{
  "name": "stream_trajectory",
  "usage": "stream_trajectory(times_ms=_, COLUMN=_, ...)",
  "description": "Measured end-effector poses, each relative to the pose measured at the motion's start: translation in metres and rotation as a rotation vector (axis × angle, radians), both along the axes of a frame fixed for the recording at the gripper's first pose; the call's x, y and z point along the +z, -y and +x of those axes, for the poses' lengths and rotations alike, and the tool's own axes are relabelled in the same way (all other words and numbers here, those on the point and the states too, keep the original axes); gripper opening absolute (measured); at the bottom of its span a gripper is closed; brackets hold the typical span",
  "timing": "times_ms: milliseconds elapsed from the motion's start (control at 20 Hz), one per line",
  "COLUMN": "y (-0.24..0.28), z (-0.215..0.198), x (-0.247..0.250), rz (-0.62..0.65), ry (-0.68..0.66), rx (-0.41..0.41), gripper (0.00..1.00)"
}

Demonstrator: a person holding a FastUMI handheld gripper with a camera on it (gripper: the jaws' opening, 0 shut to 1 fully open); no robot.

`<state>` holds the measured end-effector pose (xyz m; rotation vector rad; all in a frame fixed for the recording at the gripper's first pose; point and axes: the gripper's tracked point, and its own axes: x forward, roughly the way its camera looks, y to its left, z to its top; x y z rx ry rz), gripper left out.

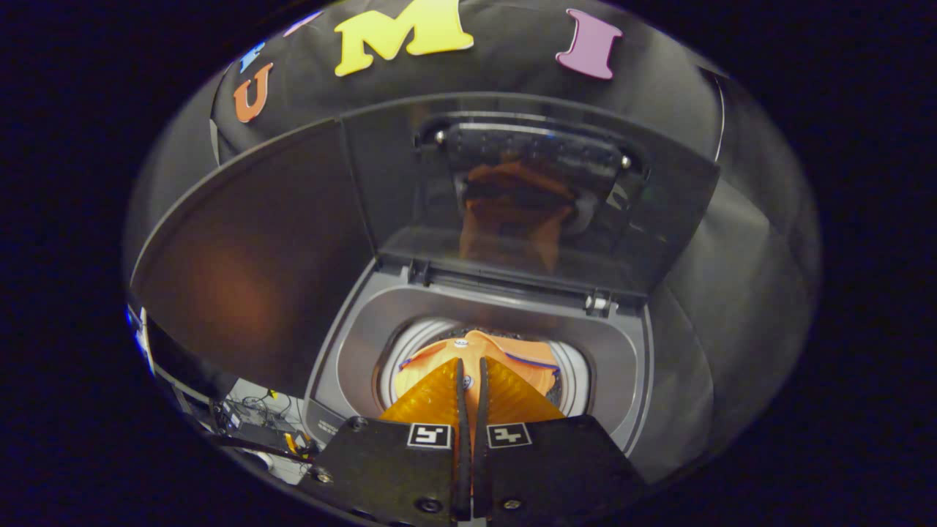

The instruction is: Put the clothes into the washing machine and then close the washing machine lid.

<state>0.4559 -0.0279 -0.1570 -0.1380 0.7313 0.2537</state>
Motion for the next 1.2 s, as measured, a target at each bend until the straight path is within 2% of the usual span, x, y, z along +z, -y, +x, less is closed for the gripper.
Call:
stream_trajectory(times_ms=150, y=0.006, z=-0.007, x=-0.033, rz=0.026, ry=-0.109, rx=-0.058, gripper=0.05)
stream_trajectory(times_ms=300, y=0.009, z=-0.011, x=-0.042, rz=0.058, ry=-0.167, rx=-0.098, gripper=0.05)
stream_trajectory(times_ms=700, y=0.011, z=-0.012, x=-0.040, rz=0.005, ry=-0.188, rx=-0.109, gripper=0.05)
stream_trajectory(times_ms=950, y=0.014, z=-0.010, x=-0.038, rz=0.007, ry=-0.177, rx=-0.125, gripper=0.11)
stream_trajectory(times_ms=1150, y=0.019, z=-0.010, x=-0.030, rz=-0.004, ry=-0.138, rx=-0.137, gripper=0.64)
stream_trajectory(times_ms=1200, y=0.022, z=-0.010, x=-0.027, rz=-0.011, ry=-0.128, rx=-0.144, gripper=0.67)
